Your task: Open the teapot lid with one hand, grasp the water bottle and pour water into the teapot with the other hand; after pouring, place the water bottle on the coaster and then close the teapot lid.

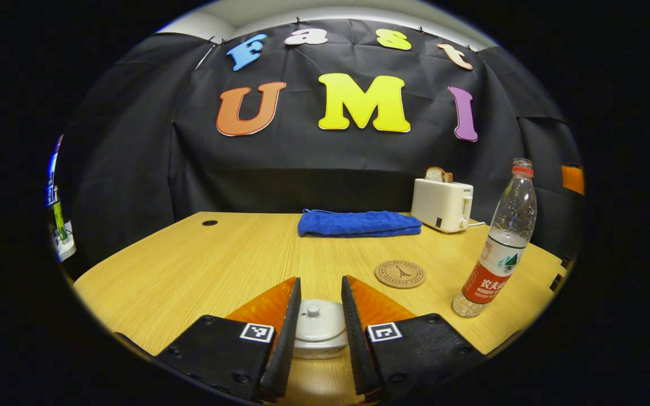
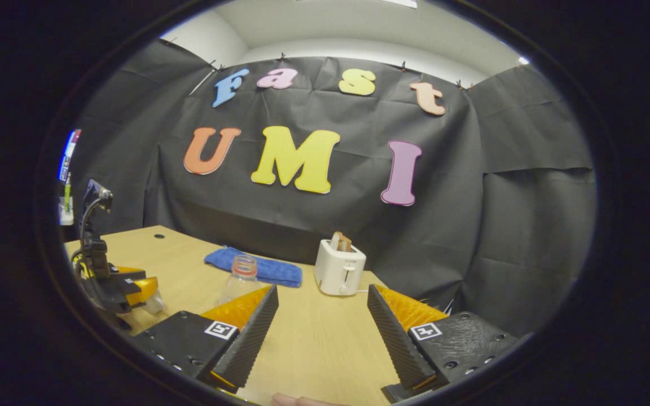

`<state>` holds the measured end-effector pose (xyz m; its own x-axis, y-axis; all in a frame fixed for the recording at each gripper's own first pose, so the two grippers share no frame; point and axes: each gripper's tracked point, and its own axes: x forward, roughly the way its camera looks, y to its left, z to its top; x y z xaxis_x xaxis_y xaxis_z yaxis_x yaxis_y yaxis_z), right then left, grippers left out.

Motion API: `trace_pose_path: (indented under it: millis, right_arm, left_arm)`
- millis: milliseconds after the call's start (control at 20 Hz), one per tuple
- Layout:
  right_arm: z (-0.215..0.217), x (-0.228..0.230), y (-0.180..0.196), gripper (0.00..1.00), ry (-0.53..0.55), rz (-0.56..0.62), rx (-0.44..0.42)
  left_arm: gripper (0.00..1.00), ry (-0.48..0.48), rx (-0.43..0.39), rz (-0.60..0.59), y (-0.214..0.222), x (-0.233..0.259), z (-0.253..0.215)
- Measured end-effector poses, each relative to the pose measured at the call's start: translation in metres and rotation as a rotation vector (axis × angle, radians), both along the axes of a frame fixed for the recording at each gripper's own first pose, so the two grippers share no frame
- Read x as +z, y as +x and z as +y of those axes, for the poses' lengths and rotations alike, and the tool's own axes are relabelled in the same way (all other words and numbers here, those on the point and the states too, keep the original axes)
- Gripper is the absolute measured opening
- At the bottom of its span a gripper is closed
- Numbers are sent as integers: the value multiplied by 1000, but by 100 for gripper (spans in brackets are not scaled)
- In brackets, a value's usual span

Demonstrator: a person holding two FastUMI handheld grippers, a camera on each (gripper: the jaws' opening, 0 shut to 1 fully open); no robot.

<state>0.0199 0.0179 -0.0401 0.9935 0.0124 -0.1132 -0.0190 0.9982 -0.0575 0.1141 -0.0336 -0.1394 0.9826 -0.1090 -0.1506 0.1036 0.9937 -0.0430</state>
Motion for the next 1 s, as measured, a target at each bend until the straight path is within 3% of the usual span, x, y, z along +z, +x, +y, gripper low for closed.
trace_pose_path:
  millis: [50, 150, 200, 400, 650, 1000]
  right_arm:
    - [1, 0, 0, 98, -1, 2, 2]
    - [4, -3, 1, 98, -1, 9, 6]
    - [6, -5, 1, 95, -1, 13, 10]
    - [26, -13, 0, 95, 7, 34, 47]
    - [63, -29, 3, 98, 52, 61, 126]
    - [99, -60, 14, 93, 76, 83, 175]
  left_arm:
    - [37, -1, 7, 2, 1, -1, 2]
    - [29, -15, 6, 5, 2, -1, 4]
    - [18, -27, 4, 5, 2, 0, 3]
    - [8, -64, -1, 5, 2, 2, 3]
    - [5, -68, 13, 0, 0, 11, 12]
    - [5, -84, 52, -39, -12, 42, 37]
